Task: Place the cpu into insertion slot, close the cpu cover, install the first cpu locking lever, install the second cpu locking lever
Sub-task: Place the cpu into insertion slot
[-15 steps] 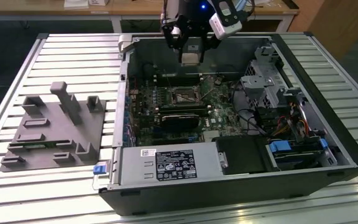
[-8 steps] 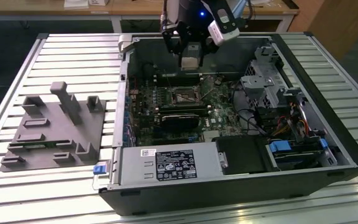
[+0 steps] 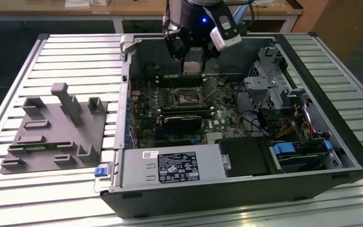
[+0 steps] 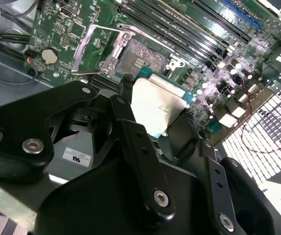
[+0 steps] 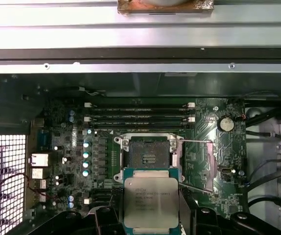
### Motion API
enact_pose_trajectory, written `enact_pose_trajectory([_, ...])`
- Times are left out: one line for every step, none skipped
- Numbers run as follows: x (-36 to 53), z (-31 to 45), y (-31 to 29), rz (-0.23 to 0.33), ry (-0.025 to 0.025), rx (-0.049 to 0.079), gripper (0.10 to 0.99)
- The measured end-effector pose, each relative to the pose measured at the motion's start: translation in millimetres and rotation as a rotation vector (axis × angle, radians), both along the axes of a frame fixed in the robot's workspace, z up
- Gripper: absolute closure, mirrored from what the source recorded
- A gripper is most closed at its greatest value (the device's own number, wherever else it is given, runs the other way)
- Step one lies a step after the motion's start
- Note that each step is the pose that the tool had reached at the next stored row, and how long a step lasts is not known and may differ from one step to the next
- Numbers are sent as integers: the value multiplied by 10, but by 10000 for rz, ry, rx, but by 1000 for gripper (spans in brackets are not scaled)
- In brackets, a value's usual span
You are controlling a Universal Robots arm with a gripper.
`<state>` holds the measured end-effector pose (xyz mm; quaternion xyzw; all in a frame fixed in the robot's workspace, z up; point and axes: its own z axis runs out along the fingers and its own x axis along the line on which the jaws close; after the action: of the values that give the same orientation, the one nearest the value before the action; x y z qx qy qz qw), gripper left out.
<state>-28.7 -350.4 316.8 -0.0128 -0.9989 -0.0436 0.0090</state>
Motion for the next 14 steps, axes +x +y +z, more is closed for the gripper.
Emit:
enact_pose_trajectory([0,-13,0,0,0,0,549])
enact_pose_trajectory([0,-26,0,0,-1,-1,549])
enact_pose_trajectory([-1,-38,0,0,0,-1,549])
enact_pose_trajectory([-1,-50,0,0,-1,-2,549])
enact_pose_trajectory([-3,-63,0,-1,-1,-4,549])
enact_pose_trajectory([-4,-76,0,-1,-1,-5,549])
enact_pose_trajectory([-5,-89,0,-1,-2,-4,549])
enact_pose_trajectory([-6,-104,1,0,-3,-4,549])
enact_pose_trajectory([-7,-122,1,0,-3,-4,549])
enact_pose_trajectory([-7,-140,2,1,-4,-4,549])
enact_pose_trajectory([-7,-158,2,1,-5,-4,549])
enact_pose_trajectory([-8,-176,3,0,-6,-3,549])
enact_pose_trajectory([-8,-194,5,0,-6,-4,549])
enact_pose_trajectory([-8,-212,8,0,-6,-4,549])
